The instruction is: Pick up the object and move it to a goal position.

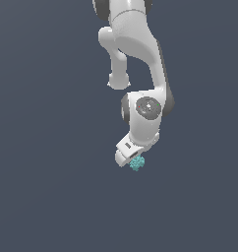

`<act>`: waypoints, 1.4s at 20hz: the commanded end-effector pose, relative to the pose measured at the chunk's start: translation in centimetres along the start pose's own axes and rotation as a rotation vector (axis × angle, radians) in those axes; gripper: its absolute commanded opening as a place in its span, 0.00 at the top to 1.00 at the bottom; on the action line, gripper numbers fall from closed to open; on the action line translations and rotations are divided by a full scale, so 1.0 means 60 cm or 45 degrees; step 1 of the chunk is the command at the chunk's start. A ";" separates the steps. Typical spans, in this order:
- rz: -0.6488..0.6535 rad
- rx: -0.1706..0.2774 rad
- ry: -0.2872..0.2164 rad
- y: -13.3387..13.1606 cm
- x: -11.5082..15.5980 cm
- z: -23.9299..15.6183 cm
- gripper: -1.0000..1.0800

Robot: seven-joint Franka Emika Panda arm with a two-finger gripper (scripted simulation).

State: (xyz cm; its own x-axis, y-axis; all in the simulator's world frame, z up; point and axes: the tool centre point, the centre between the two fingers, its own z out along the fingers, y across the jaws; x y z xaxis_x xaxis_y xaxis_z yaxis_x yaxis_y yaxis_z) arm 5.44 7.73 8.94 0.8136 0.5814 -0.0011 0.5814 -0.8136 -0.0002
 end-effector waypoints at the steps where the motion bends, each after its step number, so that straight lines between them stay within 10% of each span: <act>1: 0.000 0.000 0.000 0.000 0.000 0.000 0.04; 18: -0.007 0.000 0.001 0.000 0.001 0.084 0.04; 19: -0.007 0.000 0.001 0.000 0.001 0.084 1.00; 28: -0.007 0.000 0.001 0.000 0.001 0.084 1.00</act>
State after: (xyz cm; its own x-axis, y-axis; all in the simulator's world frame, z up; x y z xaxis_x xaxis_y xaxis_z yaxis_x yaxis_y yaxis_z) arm 5.48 7.75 3.90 0.8107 0.5855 -0.0004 0.5855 -0.8107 0.0000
